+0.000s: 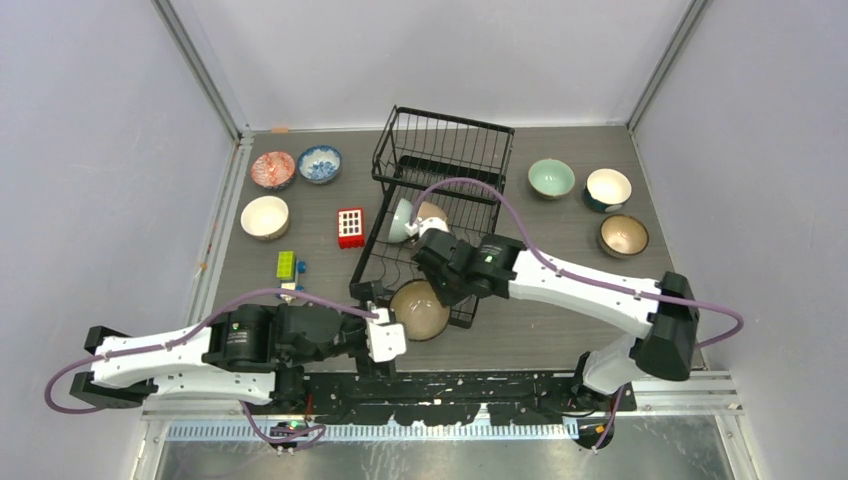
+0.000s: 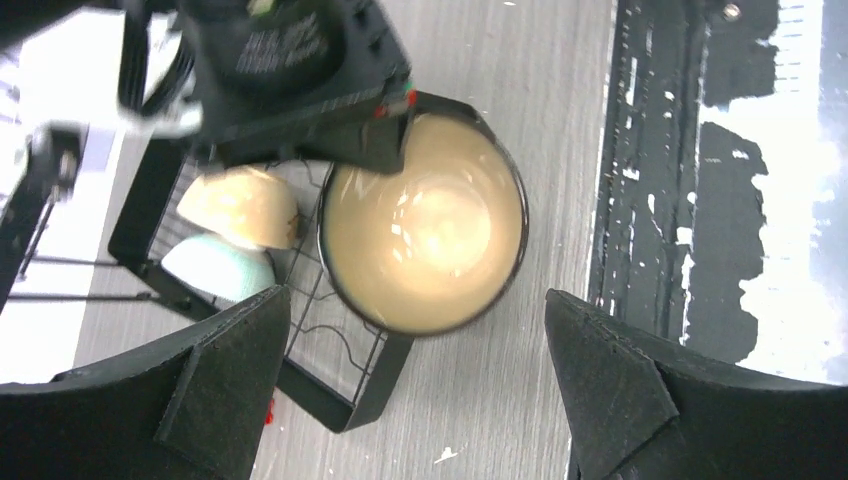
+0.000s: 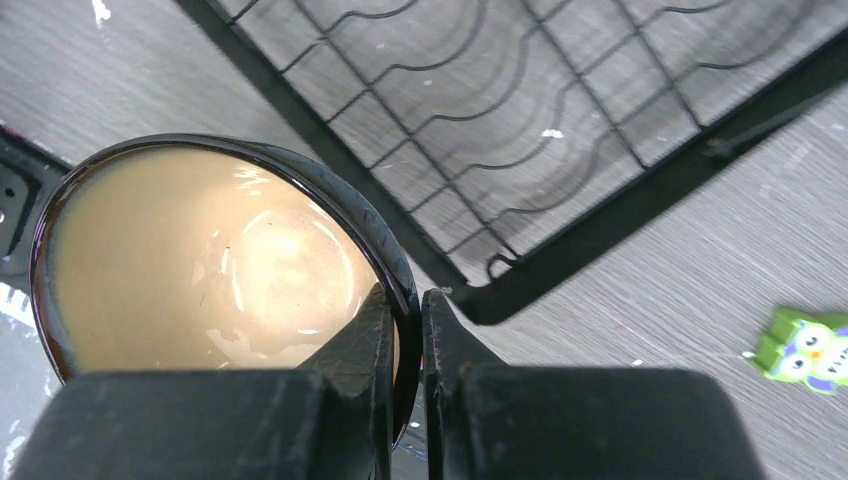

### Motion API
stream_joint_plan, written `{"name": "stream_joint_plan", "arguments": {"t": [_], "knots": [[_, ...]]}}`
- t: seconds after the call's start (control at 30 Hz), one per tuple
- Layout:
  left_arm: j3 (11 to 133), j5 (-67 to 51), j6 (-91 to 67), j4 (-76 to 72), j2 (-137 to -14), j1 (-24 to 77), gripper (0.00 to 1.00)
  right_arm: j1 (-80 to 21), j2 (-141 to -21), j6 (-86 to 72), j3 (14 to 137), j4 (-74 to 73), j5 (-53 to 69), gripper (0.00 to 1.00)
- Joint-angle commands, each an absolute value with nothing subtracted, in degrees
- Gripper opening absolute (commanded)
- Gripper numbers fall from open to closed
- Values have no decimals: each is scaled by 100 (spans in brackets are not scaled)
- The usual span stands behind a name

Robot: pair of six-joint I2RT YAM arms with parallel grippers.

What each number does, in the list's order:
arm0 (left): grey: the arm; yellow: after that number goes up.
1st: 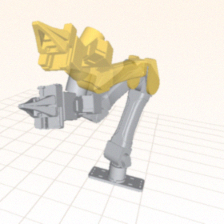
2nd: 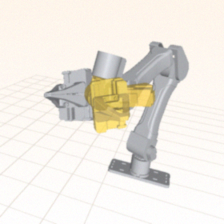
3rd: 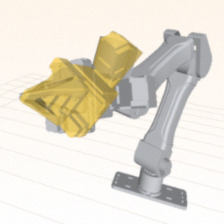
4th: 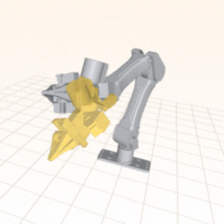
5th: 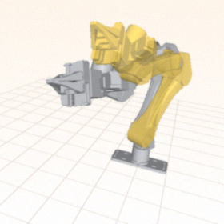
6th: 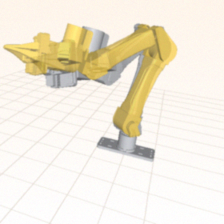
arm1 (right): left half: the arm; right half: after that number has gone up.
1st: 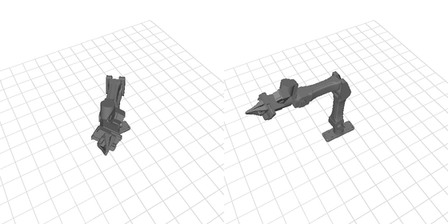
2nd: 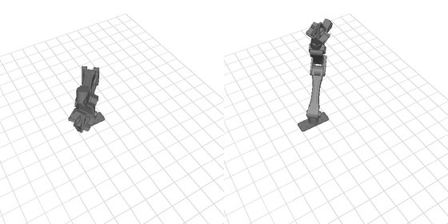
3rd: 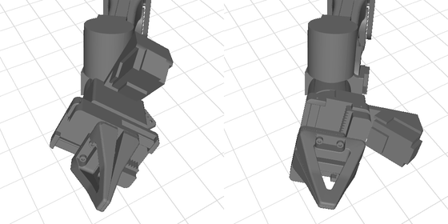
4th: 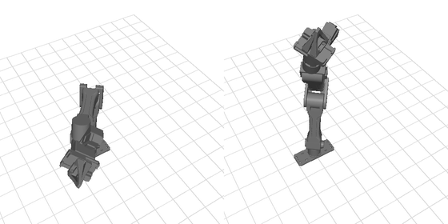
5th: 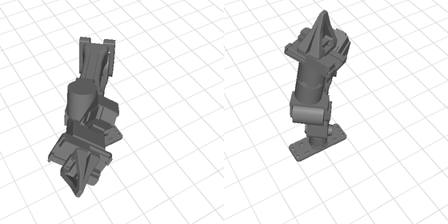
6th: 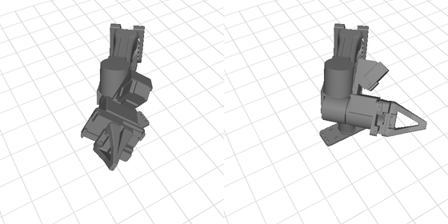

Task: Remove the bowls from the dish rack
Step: Place the bowl at the center of the board.

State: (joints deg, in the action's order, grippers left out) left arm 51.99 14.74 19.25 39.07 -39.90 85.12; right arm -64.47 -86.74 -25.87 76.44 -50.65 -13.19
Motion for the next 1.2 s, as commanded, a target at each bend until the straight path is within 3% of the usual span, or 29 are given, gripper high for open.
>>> {"name": "stream_joint_plan", "arguments": {"t": [0.0, 0.33, 0.63, 1.17], "knots": [[5424, 2424, 963, 3594, -3832, 8515, 100, -6199, -7714, -2690, 7640, -5106, -1764, 1], [5213, 3668, 36, 2891, -4496, 8508, 100, -5339, -6509, -2841, 7255, -6078, -2538, 1], [4253, 4238, -789, 1582, -4413, 8509, 100, -4457, -5508, -3716, 6390, -5583, -3243, 1], [4100, 5001, -1168, 2312, -3961, 8515, 100, -2907, -4672, -3986, 5732, -5091, -4341, 1]]}}
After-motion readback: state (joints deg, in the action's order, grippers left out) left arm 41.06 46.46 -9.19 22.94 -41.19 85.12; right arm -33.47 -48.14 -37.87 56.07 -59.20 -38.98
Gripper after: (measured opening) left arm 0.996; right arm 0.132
